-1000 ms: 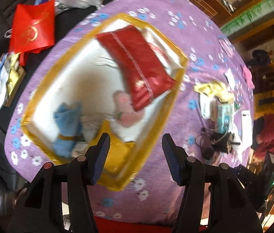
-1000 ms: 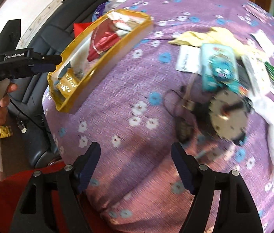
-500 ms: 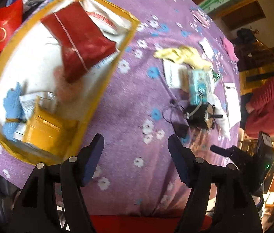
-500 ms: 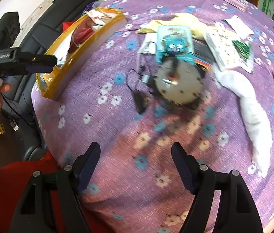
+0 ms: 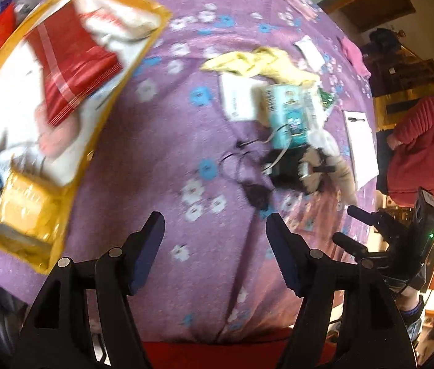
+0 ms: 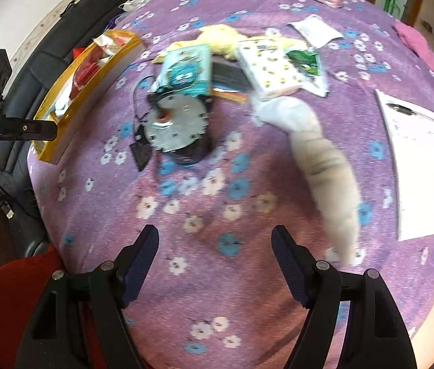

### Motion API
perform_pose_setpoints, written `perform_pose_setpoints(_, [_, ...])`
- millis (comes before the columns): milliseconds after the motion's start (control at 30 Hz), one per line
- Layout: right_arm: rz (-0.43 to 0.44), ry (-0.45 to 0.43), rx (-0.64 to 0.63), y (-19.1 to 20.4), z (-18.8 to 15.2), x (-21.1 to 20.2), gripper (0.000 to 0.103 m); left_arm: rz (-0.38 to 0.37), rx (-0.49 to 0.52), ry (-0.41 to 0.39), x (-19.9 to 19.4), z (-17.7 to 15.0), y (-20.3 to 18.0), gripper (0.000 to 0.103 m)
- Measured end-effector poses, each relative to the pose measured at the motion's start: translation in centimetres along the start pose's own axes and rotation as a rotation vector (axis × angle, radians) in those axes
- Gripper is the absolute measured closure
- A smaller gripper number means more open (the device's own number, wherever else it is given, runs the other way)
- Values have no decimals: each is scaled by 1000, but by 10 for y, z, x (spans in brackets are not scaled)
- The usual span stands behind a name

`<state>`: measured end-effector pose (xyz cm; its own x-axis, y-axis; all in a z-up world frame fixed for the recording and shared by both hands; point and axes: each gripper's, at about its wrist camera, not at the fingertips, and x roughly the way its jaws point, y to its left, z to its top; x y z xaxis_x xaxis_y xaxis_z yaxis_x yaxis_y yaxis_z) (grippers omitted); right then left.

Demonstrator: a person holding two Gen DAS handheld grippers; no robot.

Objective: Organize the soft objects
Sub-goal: 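Move both open tools toward the white sock and tissue packs on the cloth, then grasp the white tissue pack with left tool while right tool grasps the white sock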

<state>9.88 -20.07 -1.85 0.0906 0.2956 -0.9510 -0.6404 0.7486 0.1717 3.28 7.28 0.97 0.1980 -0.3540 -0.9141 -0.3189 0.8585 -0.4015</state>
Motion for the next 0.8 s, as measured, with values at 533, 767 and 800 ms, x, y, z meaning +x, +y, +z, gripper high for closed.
perform_pose_setpoints(533, [-97, -23, 3, -46, 28, -12, 27, -5, 63, 11, 26, 65, -83, 34])
perform_pose_setpoints(767, [-131, 4, 41, -72, 47, 2, 27, 28, 70, 21, 49, 87, -106, 34])
perform_pose_setpoints(800, [-132, 7, 48, -74, 49, 5, 27, 24, 59, 18, 52, 89, -106, 34])
